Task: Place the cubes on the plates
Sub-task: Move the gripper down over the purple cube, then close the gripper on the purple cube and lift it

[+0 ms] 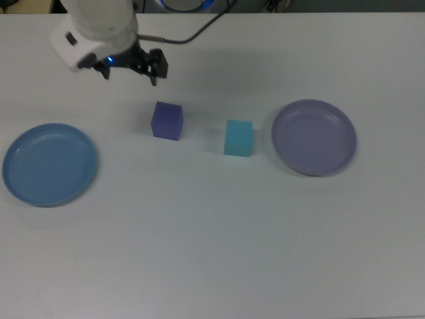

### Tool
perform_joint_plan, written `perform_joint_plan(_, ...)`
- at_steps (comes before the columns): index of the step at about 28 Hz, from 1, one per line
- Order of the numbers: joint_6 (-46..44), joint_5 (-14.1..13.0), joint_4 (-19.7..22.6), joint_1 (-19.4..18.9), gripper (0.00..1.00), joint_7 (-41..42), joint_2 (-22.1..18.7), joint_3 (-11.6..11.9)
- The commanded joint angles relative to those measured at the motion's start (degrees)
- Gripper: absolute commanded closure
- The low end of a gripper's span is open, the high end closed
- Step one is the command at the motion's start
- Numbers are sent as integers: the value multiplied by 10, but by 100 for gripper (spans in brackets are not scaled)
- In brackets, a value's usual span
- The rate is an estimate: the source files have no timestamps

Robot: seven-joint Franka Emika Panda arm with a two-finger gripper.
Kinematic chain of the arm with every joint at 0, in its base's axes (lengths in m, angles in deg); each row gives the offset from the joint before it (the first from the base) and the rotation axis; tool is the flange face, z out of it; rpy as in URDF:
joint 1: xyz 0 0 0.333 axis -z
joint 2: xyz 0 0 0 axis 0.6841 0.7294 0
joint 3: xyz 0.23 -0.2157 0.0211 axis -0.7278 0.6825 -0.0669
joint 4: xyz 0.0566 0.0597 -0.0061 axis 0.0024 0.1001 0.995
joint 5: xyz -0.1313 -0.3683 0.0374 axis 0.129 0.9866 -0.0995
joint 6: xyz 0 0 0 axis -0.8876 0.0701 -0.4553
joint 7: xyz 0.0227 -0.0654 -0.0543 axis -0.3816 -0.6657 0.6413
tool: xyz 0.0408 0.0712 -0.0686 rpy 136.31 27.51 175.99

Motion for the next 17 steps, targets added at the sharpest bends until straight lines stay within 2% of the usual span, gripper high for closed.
perform_joint_plan(1,77,15,83,-33,0,6,-14,0)
perform_joint_plan(5,114,20,117,-52,0,2,-4,0)
perform_joint_plan(10,128,50,117,-64,0,-32,37,0)
perform_joint_plan(15,137,81,122,-64,0,-60,59,0)
perform_joint_plan(17,143,81,122,-64,0,-61,65,0)
